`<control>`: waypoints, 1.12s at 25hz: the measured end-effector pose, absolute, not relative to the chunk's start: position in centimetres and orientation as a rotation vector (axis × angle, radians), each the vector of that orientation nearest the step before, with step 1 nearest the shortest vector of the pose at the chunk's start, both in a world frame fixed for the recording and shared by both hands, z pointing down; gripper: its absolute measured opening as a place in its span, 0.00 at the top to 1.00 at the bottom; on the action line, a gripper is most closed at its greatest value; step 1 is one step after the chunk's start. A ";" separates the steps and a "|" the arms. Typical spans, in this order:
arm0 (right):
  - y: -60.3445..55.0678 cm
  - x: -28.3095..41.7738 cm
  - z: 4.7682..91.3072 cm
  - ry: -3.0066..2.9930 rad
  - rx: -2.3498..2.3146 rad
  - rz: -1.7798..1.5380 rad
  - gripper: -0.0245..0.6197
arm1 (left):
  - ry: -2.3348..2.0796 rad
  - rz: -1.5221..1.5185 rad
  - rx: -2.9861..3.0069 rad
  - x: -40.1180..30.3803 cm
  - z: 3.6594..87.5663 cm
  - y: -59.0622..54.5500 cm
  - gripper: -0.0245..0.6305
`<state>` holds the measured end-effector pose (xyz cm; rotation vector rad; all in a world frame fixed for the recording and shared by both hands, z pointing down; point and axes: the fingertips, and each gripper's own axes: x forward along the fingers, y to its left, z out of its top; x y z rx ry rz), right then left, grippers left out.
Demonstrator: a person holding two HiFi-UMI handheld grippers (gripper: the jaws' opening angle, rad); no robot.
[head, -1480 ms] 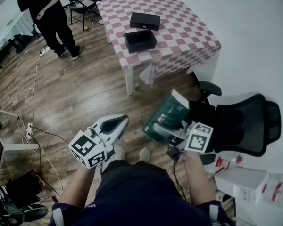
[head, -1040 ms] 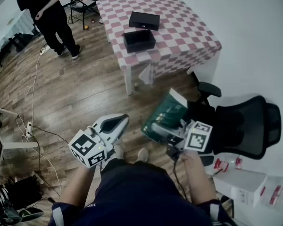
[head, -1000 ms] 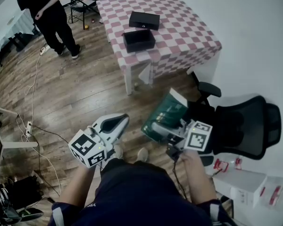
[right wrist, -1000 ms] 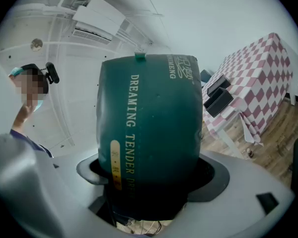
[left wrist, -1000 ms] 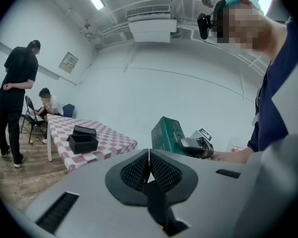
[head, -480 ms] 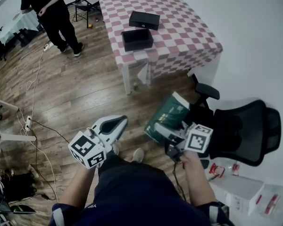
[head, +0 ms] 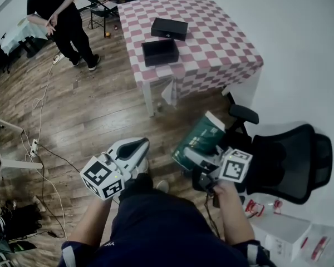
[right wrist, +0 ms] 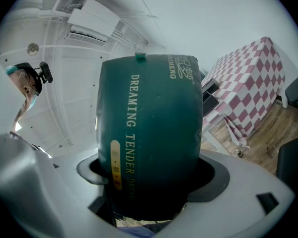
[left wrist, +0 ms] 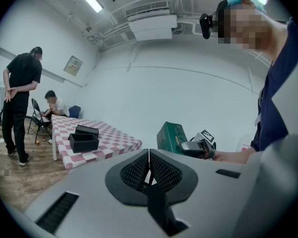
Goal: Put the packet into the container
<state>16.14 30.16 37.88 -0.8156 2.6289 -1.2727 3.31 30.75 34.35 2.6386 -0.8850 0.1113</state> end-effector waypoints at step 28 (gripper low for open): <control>1.9 10.7 41.2 2.587 -1.017 -1.336 0.27 | -0.773 0.140 2.594 -4.1 38.4 1.1 0.92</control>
